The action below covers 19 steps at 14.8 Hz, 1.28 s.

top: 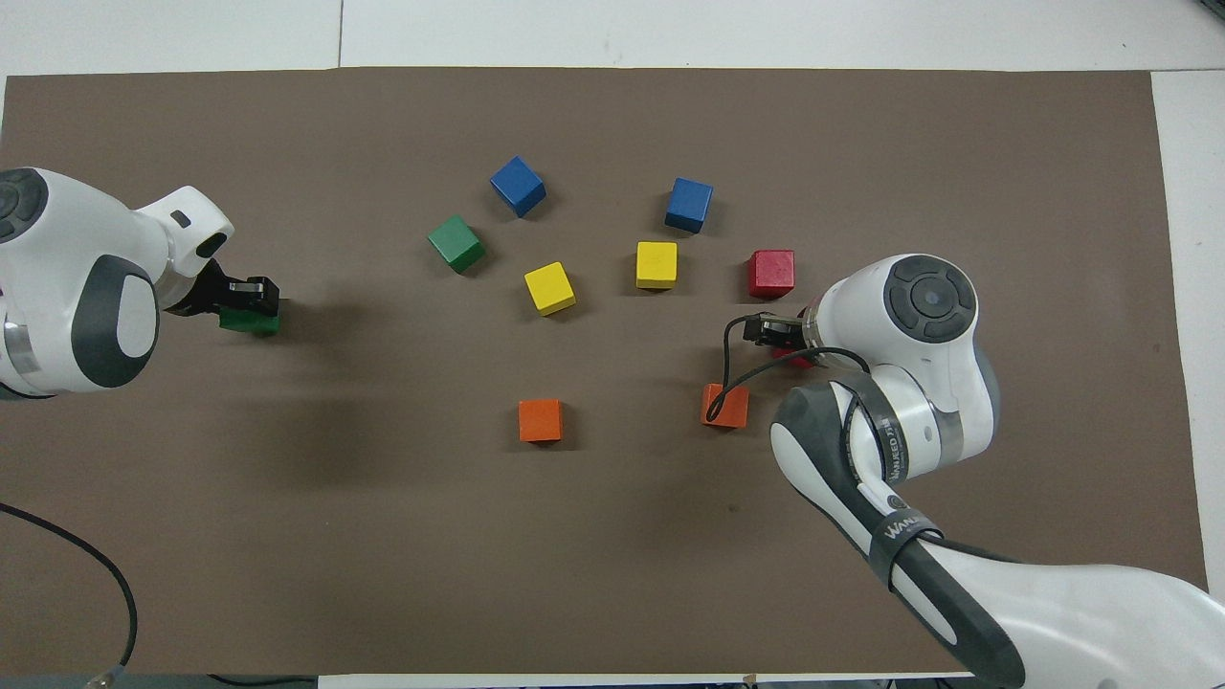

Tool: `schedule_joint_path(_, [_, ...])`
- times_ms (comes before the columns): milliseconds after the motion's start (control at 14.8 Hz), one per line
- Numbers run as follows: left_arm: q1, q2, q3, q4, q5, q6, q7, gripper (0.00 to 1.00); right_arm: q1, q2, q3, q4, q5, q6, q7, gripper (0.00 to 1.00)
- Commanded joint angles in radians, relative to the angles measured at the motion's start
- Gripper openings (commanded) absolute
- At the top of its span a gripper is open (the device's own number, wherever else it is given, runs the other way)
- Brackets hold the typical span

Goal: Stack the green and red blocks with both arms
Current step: 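Place the green block with the left gripper while the right gripper grasps red, then reach the left gripper to the second green while the right gripper places red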

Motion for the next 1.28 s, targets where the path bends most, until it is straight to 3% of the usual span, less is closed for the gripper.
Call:
schedule_joint_path(0, [0.003,-0.001,0.000,-0.006,0.015,0.002,-0.051,0.00,-0.006,-0.001,0.002,-0.012,0.011,0.024,0.016,1.00])
schedule_joint_path(404, [0.002,-0.005,0.000,-0.029,0.015,0.024,-0.054,0.03,-0.028,-0.001,0.002,-0.015,0.011,0.023,-0.039,1.00])
schedule_joint_path(472, [0.002,-0.007,0.000,-0.029,0.015,0.024,-0.054,0.29,-0.032,-0.001,0.002,-0.020,0.010,0.023,-0.042,1.00])
schedule_joint_path(539, [0.002,-0.007,0.000,-0.029,0.015,0.024,-0.054,0.80,-0.032,-0.003,0.002,-0.022,0.011,0.023,-0.042,1.00])
schedule_joint_path(606, [0.002,-0.007,0.000,-0.027,0.016,0.022,-0.051,1.00,-0.032,-0.003,0.002,-0.023,0.011,0.023,-0.041,1.00])
schedule_joint_path(741, [-0.002,-0.007,0.000,-0.017,0.016,0.018,-0.049,1.00,-0.032,-0.004,0.002,-0.026,0.011,0.024,-0.041,0.96])
schedule_joint_path(808, [-0.003,-0.008,0.000,-0.001,0.016,0.007,-0.051,1.00,-0.033,-0.006,0.002,-0.026,0.011,0.023,-0.044,0.82])
schedule_joint_path(876, [-0.002,-0.013,0.000,0.015,0.016,-0.013,-0.052,1.00,-0.032,-0.009,0.002,-0.032,0.011,0.018,-0.044,0.57])
schedule_joint_path(943, [-0.003,-0.017,0.000,0.049,0.016,-0.045,-0.054,1.00,-0.030,-0.010,0.002,-0.032,0.011,0.010,-0.041,0.24])
schedule_joint_path(1010, [-0.008,-0.014,-0.001,0.096,0.015,-0.097,-0.068,1.00,-0.029,-0.010,0.002,-0.032,0.011,0.004,-0.041,0.02])
schedule_joint_path(1212, [-0.073,0.006,-0.004,0.207,0.010,-0.171,-0.210,1.00,-0.019,-0.007,0.002,-0.020,0.002,0.003,-0.044,0.00])
